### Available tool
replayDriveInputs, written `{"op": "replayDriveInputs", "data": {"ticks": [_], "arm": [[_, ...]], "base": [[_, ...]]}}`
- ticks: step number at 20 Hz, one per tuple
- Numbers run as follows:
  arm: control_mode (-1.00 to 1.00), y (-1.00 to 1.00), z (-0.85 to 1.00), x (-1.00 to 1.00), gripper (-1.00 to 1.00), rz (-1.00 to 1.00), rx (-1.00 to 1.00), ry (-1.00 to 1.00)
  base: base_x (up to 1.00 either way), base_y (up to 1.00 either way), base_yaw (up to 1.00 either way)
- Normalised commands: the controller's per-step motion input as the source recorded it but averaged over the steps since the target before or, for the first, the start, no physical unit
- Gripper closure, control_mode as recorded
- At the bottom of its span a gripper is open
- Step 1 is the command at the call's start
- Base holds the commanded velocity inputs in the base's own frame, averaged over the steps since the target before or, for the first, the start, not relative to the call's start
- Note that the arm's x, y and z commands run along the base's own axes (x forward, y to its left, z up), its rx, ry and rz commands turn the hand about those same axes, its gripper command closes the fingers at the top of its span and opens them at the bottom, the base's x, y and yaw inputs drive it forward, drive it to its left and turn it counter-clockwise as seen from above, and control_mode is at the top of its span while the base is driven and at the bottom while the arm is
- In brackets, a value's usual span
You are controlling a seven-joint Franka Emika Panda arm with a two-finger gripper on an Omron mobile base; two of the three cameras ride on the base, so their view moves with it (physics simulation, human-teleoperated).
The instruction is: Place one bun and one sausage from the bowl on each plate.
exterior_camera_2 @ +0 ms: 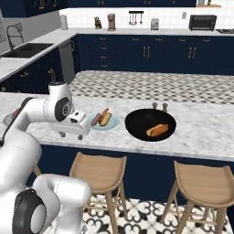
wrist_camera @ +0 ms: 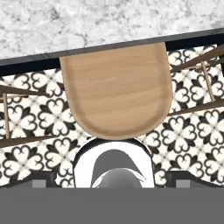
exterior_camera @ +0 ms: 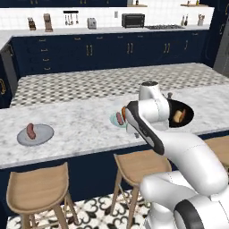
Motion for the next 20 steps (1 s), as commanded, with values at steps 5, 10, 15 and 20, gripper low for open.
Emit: {"op": "replayDriveInputs", "data": {"ticks": [5, 10, 15, 20], "arm": [[1.00, 0.00, 0.00, 0.00, -1.00, 0.00, 0.00, 0.00], [1.00, 0.00, 0.00, 0.00, -1.00, 0.00, 0.00, 0.00], [1.00, 0.00, 0.00, 0.00, -1.00, 0.00, 0.00, 0.00], [1.00, 0.00, 0.00, 0.00, -1.00, 0.00, 0.00, 0.00]], "base": [[0.15, -1.00, 0.00], [0.28, -0.99, 0.00], [0.61, -0.06, 0.01], [0.46, 0.76, -0.02]]}}
